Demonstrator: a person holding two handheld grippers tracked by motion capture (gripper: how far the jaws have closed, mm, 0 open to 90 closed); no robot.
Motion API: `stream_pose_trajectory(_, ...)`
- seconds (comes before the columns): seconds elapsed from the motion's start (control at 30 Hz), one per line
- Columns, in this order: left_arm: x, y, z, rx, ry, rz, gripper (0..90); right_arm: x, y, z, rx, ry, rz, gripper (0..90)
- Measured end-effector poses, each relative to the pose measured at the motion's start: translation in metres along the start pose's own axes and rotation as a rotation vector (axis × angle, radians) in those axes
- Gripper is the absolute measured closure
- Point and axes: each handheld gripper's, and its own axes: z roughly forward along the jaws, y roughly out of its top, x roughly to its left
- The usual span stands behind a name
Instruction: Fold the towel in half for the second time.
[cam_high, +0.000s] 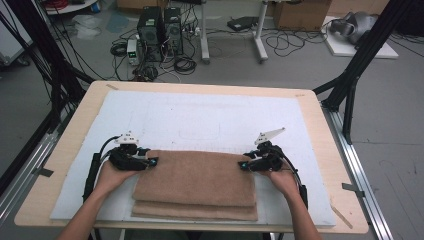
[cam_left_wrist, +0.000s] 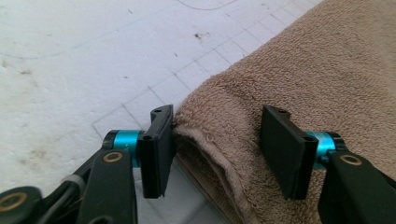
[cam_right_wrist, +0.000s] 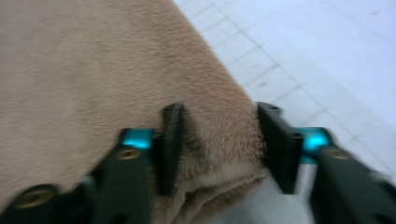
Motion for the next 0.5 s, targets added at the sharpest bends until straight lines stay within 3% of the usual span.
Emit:
stream_pose_trajectory(0.1,0.0,0.0,-0.001,-0.002,-0.008,0.015,60.8,0.001,0.001,-0.001,0.005,0.016,-0.005,70.5)
stream_pose_trajectory(0.2,-0.006,0.003,-0.003,-0.004,0.021,0.059,73.4,0.003,0.004,-0.002,0.01,0.0,-0.028,74.0)
stream_pose_trajectory(0.5,-0.006,0.025,-0.013,-0.122,0.112,0.03,76.8,0.001,0.026,-0.015,-0.032,-0.095,-0.048,75.4)
